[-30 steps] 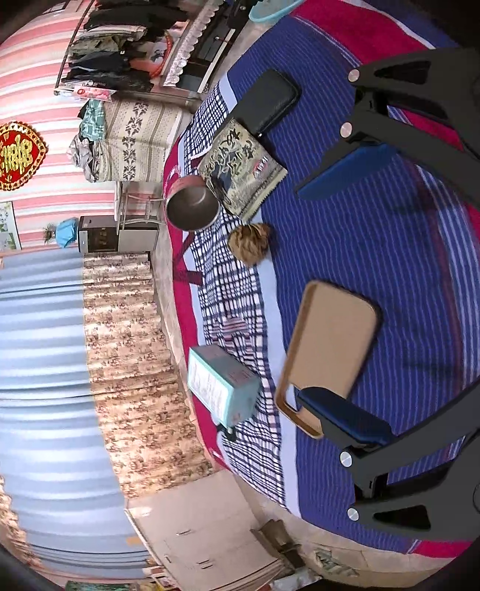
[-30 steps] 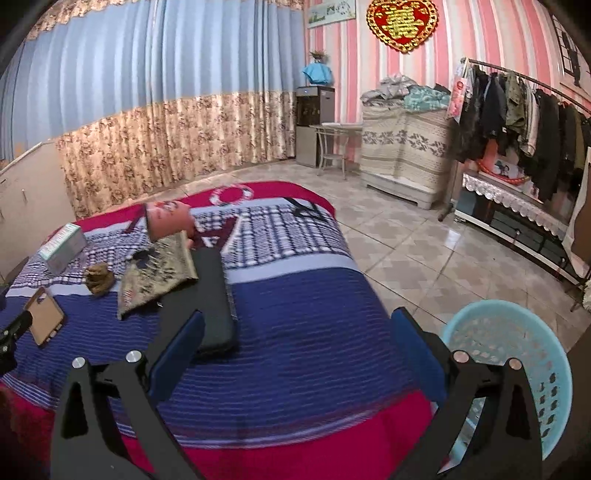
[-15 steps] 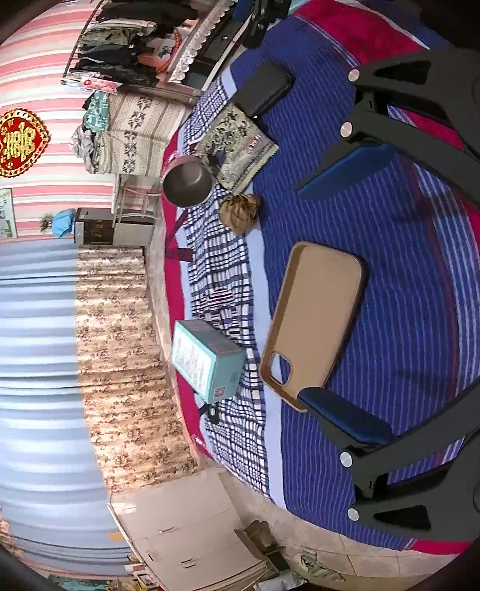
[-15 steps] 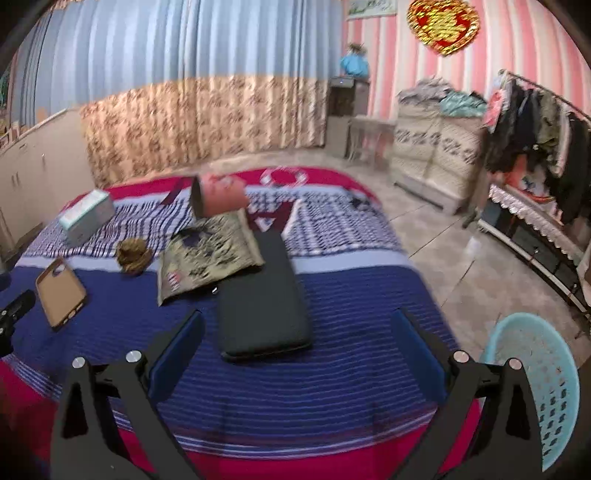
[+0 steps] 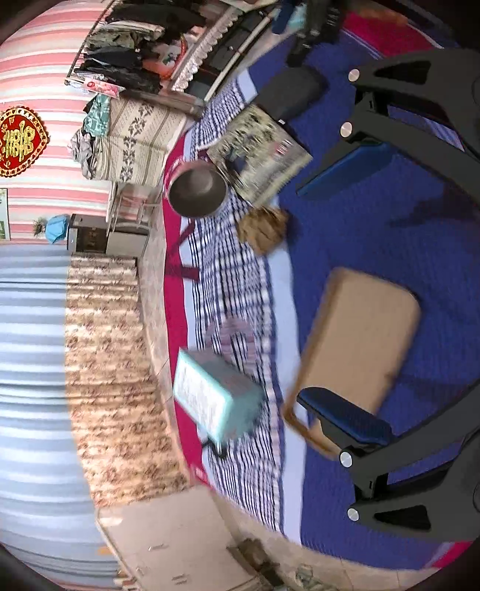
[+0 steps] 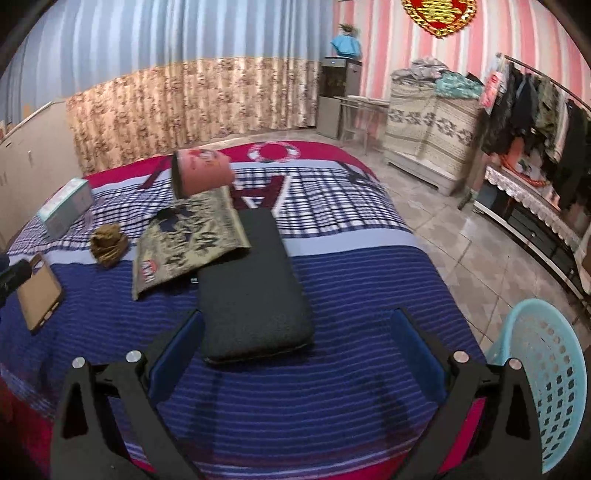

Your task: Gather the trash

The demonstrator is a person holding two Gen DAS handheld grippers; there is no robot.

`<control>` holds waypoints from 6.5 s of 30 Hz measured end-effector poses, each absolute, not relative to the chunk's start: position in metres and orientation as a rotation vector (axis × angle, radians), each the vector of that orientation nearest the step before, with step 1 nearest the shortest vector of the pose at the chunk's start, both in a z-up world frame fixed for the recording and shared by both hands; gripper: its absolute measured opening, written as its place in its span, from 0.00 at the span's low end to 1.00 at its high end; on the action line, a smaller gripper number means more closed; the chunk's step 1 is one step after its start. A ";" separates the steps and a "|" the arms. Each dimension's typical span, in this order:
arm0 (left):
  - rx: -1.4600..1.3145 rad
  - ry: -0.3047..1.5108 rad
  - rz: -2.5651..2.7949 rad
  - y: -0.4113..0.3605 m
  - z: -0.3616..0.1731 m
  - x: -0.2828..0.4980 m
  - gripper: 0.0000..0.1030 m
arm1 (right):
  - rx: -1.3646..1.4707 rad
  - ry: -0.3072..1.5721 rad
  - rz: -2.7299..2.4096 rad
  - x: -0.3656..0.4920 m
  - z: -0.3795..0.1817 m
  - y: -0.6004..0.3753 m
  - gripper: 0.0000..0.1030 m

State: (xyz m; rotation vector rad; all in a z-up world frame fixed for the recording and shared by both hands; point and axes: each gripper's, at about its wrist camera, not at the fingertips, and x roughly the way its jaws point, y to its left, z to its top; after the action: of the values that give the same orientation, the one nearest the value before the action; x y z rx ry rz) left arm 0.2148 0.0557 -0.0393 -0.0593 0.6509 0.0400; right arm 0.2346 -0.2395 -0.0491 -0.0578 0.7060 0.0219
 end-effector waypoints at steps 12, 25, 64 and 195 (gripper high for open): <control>-0.064 0.791 -0.009 0.010 -0.072 0.305 0.78 | 0.016 0.708 -0.036 0.250 -0.049 -0.266 0.95; -0.014 0.696 0.061 0.044 -0.060 0.243 0.41 | -0.041 0.705 0.023 0.249 -0.056 -0.243 0.95; -0.109 0.651 0.203 0.108 -0.073 0.211 0.41 | 0.163 0.702 0.104 0.217 -0.034 -0.294 0.09; 0.065 0.410 -0.130 -0.049 0.018 0.011 0.95 | 0.071 0.397 -0.197 -0.017 0.029 -0.299 0.96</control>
State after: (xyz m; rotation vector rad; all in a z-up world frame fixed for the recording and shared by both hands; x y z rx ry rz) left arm 0.0110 -0.0488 0.0181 0.0651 0.4098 -0.1299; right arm -0.0172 -0.2994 0.0295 0.0709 0.3971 -0.1972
